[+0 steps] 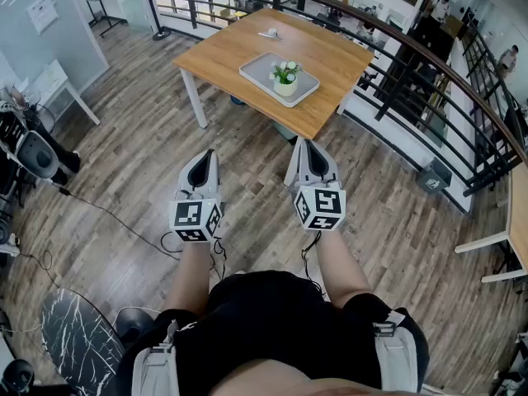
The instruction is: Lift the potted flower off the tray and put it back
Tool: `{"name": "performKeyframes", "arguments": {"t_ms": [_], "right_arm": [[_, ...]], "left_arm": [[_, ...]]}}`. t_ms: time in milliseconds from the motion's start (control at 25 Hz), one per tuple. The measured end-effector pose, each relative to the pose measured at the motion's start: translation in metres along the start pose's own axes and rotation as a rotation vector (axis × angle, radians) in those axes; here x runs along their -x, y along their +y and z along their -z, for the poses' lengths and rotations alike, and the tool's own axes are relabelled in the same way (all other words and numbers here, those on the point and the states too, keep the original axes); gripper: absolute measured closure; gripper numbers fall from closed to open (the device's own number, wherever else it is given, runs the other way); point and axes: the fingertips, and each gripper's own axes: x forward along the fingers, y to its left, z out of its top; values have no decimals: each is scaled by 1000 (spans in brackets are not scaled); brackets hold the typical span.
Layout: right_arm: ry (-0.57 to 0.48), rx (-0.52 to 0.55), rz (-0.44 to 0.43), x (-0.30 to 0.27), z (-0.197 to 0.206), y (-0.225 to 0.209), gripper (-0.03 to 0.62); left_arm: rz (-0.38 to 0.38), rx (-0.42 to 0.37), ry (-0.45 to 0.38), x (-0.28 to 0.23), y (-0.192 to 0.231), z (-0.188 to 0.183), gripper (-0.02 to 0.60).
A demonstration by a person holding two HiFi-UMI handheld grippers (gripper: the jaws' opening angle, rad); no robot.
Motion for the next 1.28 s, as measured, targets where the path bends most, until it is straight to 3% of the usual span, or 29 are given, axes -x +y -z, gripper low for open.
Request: {"name": "performKeyframes", "arguments": {"t_ms": [520, 960, 1280], "right_arm": [[-7, 20, 29, 1, 1, 34, 595], [-9, 42, 89, 0, 9, 70, 595], [-13, 30, 161, -7, 20, 57, 595]], "left_arm": [[29, -19, -4, 15, 15, -1, 571], [110, -33, 6, 23, 37, 6, 571], [138, -27, 3, 12, 44, 13, 570]]}}
